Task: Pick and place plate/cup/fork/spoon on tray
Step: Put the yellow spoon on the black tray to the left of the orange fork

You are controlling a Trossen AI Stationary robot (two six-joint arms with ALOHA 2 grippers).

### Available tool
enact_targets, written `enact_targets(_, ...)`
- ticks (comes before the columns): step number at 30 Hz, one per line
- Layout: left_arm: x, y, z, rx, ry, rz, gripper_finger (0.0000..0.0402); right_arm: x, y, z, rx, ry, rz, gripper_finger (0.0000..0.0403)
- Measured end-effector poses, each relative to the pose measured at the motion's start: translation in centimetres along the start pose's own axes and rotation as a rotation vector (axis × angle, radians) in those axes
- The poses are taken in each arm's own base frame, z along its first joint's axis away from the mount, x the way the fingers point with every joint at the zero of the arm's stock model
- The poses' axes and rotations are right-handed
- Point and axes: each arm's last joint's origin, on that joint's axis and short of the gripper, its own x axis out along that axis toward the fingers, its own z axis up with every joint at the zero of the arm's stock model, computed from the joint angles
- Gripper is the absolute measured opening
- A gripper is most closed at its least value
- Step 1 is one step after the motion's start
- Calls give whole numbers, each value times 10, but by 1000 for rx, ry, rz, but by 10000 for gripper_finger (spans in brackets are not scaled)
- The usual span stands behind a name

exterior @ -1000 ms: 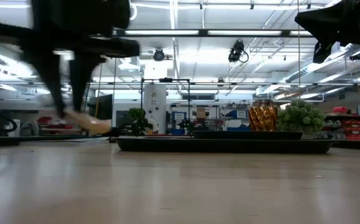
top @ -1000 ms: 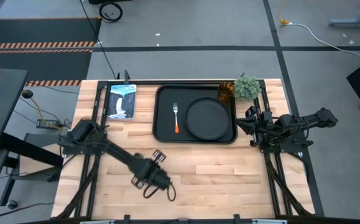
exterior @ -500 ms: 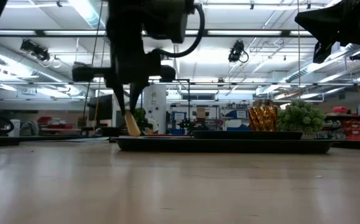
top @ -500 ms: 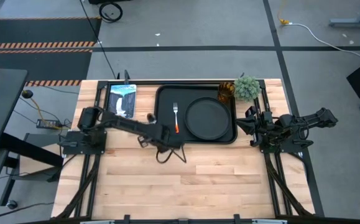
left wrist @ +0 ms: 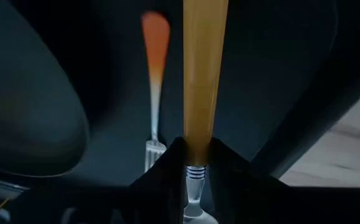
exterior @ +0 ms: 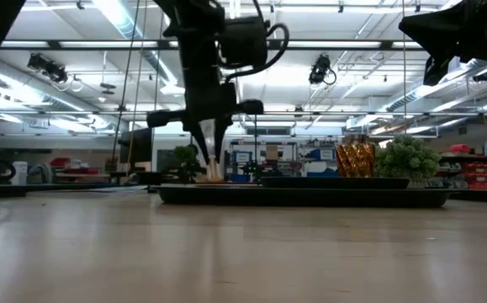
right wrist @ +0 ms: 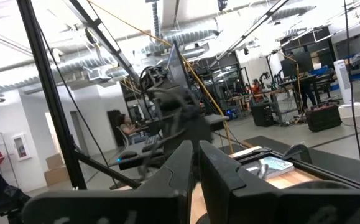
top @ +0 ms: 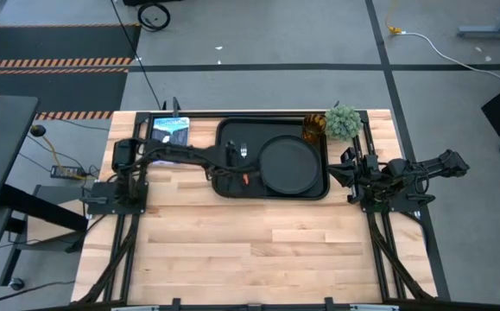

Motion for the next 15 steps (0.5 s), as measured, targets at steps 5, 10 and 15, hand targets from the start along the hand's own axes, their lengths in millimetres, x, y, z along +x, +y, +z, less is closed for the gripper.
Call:
enact_targets(5, 18, -7, -17, 168, -7, -32, 51, 0, 0, 0, 0, 0, 0, 34)
enact_targets(10, 31, -7, -24, 218, -24, 21, 52, 0, 0, 0, 0, 0, 0, 34)
enact_targets(15, 34, -7, -29, 190, -76, 36, 52, 0, 0, 0, 0, 1, 0, 34)
